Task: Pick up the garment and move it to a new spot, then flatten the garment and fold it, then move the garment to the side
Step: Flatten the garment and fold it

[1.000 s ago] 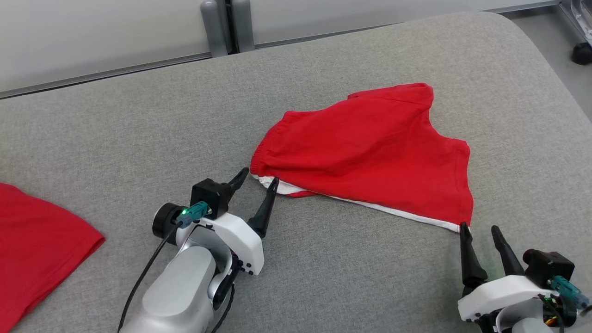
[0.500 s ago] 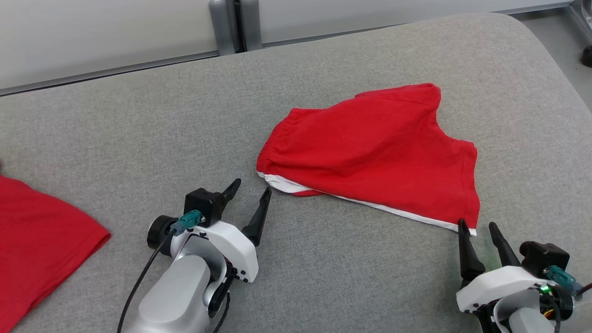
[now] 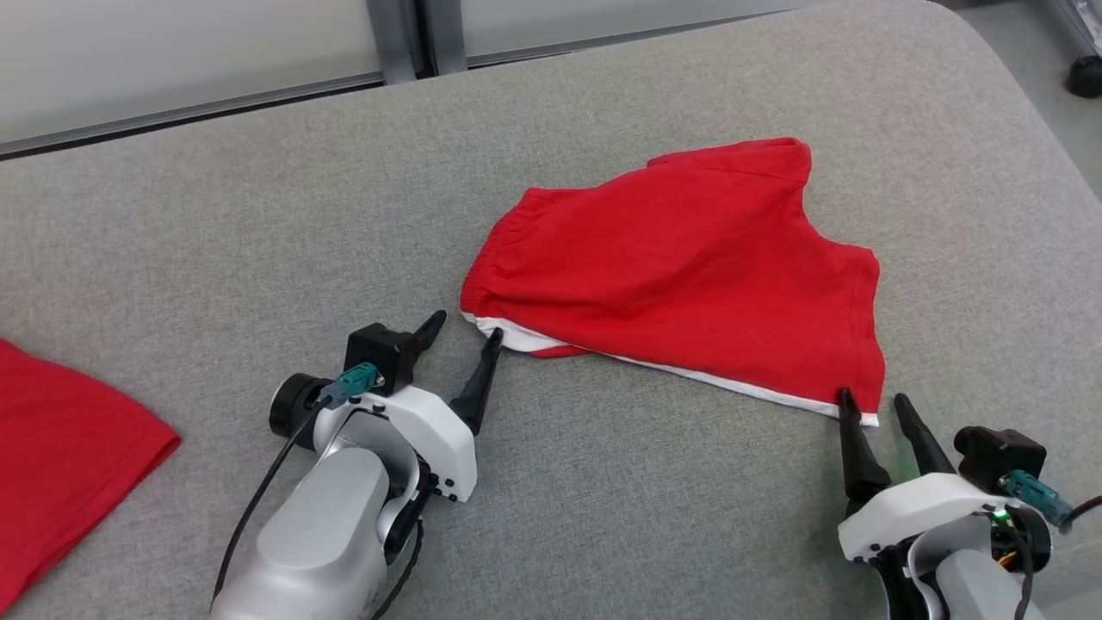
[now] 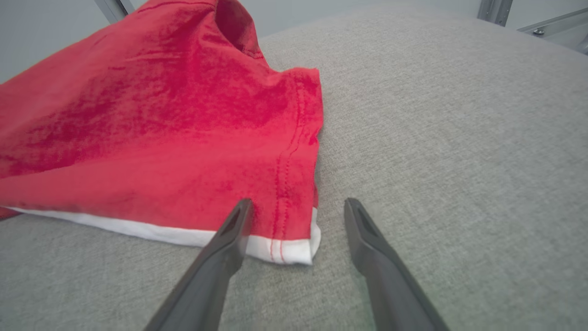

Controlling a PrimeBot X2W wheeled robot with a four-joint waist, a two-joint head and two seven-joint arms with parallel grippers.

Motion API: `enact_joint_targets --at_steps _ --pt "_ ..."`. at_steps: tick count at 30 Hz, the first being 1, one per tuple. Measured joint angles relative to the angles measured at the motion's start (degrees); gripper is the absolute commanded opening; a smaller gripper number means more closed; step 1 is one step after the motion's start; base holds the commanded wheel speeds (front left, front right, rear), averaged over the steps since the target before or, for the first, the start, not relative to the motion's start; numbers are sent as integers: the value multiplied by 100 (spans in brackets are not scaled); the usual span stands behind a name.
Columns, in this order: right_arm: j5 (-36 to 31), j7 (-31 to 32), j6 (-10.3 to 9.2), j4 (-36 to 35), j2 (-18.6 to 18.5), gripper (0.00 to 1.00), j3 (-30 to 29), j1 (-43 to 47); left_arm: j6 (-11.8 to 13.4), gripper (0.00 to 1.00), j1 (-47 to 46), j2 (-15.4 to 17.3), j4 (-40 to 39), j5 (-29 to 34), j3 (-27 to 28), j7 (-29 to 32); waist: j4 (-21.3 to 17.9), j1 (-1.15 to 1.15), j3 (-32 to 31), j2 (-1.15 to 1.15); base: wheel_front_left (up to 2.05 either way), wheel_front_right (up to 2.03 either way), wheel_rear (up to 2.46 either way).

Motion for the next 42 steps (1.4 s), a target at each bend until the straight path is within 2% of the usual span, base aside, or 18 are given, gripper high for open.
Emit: enact_joint_targets --at_steps 6,7,8,9,16,21,25,32,37,42 --pt "120 -7 0 123 -24 100 148 -35 -26 100 -119 -3 122 -86 -210 0 -61 0 70 0 0 0 0" --pt "144 -8 0 141 -25 100 172 -38 -33 73 -145 -2 123 -124 -250 0 -70 0 76 0 0 0 0" --pt "264 -5 0 171 -25 95 244 -55 -57 24 -164 -5 140 -182 -334 0 -84 0 82 0 0 0 0" --pt "322 -3 0 179 -32 0 305 -57 -58 0 -164 -7 151 -218 -365 0 -88 0 83 0 0 0 0" --pt "601 -5 1 130 -214 0 521 -59 -74 0 -158 -7 53 -278 -383 0 -16 0 -8 0 0 0 0" --pt "630 -24 1 -205 -409 0 495 -48 -75 0 -32 12 -229 -185 -275 0 107 0 -170 0 0 0 0" --pt "591 -31 1 -892 -590 0 313 -48 -74 0 74 55 -672 -55 -85 0 222 0 -363 0 0 0 0" --pt "120 -33 1 -2165 -933 0 -66 -268 -46 0 119 207 -1628 60 205 0 405 0 -865 0 0 0 0" --pt "-211 105 1 -2752 -1012 0 -238 -574 129 0 27 369 -2426 -21 466 51 519 0 -1291 0 0 0 0" --pt "-359 648 1 -3419 -934 0 -584 -639 446 0 34 514 -3420 -287 751 547 653 0 -1589 0 0 0 0"
